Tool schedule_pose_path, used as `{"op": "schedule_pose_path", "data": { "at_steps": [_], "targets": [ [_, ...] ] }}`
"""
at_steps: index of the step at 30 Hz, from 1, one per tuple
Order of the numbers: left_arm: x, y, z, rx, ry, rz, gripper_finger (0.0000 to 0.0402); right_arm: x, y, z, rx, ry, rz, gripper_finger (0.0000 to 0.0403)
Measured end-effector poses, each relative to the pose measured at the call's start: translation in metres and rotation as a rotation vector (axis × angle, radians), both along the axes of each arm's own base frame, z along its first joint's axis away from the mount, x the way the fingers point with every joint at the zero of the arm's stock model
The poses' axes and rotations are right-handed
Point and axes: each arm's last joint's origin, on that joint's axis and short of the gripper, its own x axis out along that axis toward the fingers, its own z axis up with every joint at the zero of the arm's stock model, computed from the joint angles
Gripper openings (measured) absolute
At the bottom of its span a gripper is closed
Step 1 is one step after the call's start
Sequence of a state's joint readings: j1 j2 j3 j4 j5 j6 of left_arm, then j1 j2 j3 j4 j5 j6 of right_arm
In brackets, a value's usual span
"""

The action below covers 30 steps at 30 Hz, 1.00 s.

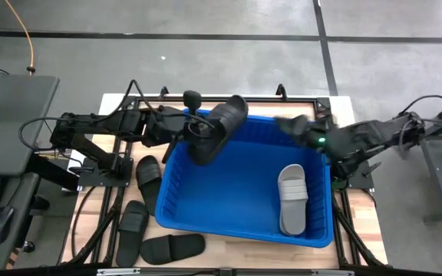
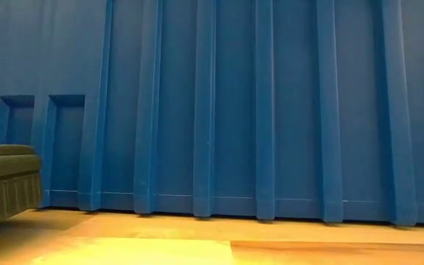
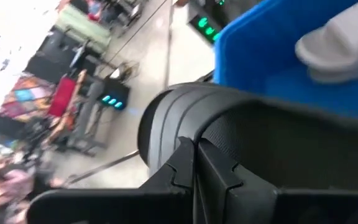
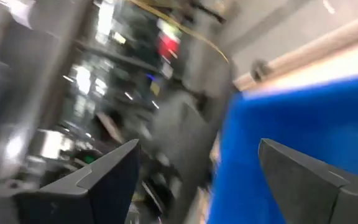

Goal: Pick and place slides into bin
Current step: Put the black slide into the blue organizer bin

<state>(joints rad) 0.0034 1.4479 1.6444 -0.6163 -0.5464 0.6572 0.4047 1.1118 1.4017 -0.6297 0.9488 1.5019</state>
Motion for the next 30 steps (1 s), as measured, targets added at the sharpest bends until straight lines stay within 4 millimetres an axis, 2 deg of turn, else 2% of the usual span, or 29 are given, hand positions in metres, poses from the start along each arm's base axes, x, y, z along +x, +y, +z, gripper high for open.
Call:
{"op": "schedule_pose_path", "data": {
  "at_steps": [3, 11, 15, 22, 30],
  "targets": [
    [-0.001, -0.001, -0.001, 0.041, 0.026, 0.026, 0.0, 0.016, 0.002, -0.01, 0.086, 0.082, 0.049, 0.0312],
    [0.005, -0.001, -0.015, 0.093, 0.167, 0.0, 0.0, 0.048, -0.006, -0.021, 0.166, 0.115, 0.129, 0.0312],
    [0.006, -0.007, -0.017, 0.102, 0.184, -0.021, 0.0, 0.054, -0.016, -0.024, 0.147, 0.142, 0.103, 0.0312],
    [0.006, -0.032, -0.016, 0.117, 0.167, -0.078, 0.0, 0.054, -0.039, -0.022, 0.111, 0.169, 0.079, 0.0312],
    [0.007, -0.045, -0.015, 0.156, 0.153, -0.049, 0.0, 0.06, -0.057, -0.026, 0.168, 0.196, 0.154, 0.0312]
  ]
}}
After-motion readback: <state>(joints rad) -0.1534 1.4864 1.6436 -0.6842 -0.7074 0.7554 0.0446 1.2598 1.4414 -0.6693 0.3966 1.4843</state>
